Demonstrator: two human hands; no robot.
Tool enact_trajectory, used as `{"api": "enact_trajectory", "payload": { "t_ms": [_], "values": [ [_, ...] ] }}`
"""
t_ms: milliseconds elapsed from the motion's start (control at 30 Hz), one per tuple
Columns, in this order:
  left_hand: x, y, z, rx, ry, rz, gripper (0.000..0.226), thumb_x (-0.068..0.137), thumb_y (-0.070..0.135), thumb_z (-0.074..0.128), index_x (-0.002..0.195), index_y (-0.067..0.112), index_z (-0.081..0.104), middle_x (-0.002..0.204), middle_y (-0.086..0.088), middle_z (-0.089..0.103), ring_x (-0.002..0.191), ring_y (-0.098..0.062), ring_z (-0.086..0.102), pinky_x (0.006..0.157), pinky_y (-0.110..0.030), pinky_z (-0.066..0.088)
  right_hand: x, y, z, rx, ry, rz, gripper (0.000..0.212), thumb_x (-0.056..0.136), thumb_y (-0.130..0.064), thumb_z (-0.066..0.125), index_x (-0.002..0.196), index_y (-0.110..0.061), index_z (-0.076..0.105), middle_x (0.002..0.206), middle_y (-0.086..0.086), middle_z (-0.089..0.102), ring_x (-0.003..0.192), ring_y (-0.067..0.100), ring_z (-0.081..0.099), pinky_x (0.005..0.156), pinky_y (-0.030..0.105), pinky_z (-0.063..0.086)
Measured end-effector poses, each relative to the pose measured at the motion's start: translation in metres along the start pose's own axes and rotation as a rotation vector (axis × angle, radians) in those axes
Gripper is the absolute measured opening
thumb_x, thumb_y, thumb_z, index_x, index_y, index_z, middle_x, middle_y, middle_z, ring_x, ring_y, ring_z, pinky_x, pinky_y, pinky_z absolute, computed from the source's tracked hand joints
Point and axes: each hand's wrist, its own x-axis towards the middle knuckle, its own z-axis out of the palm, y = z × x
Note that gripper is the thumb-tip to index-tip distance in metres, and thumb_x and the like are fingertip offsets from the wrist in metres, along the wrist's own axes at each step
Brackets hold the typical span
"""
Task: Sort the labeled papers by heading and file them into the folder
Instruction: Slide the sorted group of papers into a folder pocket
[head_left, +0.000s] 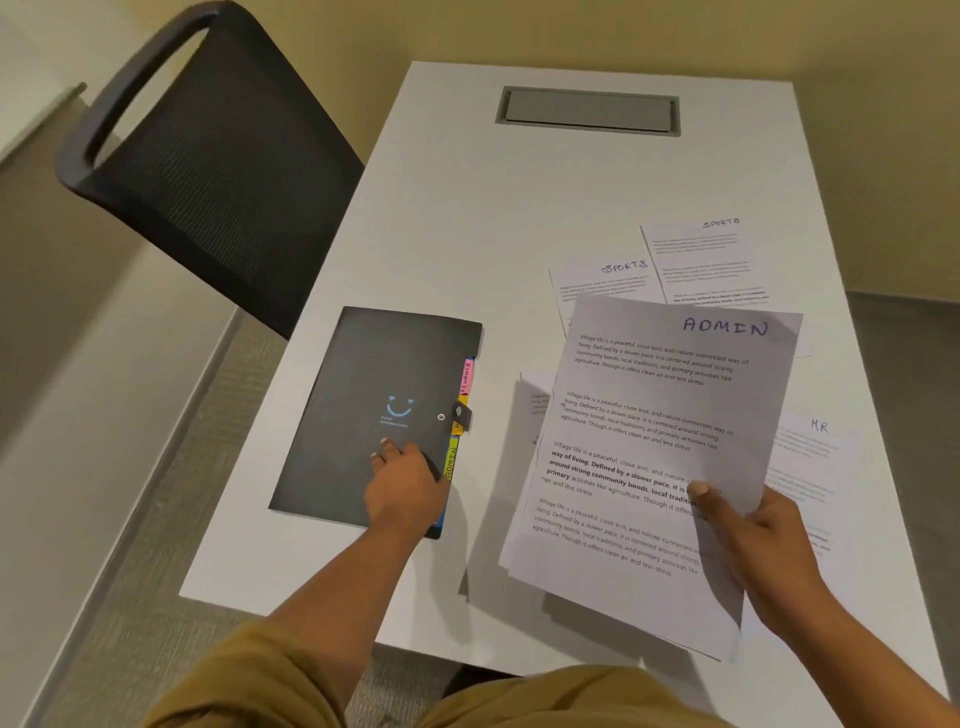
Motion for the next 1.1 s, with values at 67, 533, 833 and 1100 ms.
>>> {"api": "enact_trajectory", "payload": {
  "t_ms": [67,533,833,1100],
  "values": [
    [-0.001,0.0,0.002,-0.057,0.038,-0.026,0.072,0.087,0.053,0.061,0.14,0.012,0.036,0.153,-0.014,0.031,0.14,-0.034,0.032,0.1,-0.05,0.049,-0.001,-0.001,-0.002,-0.012,-0.003,-0.005,0.023,0.086,-0.033,0.069,0.096,-0.014,0.071,0.087,0.006,0.076,0.085,0.035,0.071,0.075,0.048,0.056],
    [-0.012,-0.002,0.002,0.053,0.051,-0.023,0.096,0.081,0.063,0.06,0.151,0.015,0.014,0.162,-0.01,0.006,0.15,-0.031,0.007,0.111,-0.062,0.022,0.0,-0.006,-0.027,-0.025,-0.007,0.008,0.077,0.057,-0.076,0.071,0.097,-0.011,0.071,0.086,0.008,0.075,0.08,0.033,0.07,0.067,0.042,0.055],
    [-0.033,-0.006,0.001,0.139,-0.038,0.01,0.087,0.084,0.046,0.065,0.149,0.015,0.016,0.161,-0.014,0.012,0.145,-0.037,0.019,0.101,-0.052,0.045,0.011,-0.004,-0.022,-0.001,-0.056,0.03,0.03,0.085,-0.033,0.068,0.099,-0.007,0.068,0.09,0.014,0.072,0.08,0.037,0.066,0.065,0.038,0.05],
    [-0.037,-0.003,-0.013,0.332,-0.03,0.119,0.085,0.095,0.02,0.055,0.153,0.031,-0.006,0.163,-0.013,-0.007,0.144,-0.043,0.023,0.09,-0.046,0.054,0.015,-0.007,-0.013,-0.019,-0.086,-0.004,0.019,0.09,-0.024,0.066,0.096,-0.006,0.067,0.084,0.007,0.07,0.072,0.027,0.062,0.06,0.032,0.047]
  ]
}}
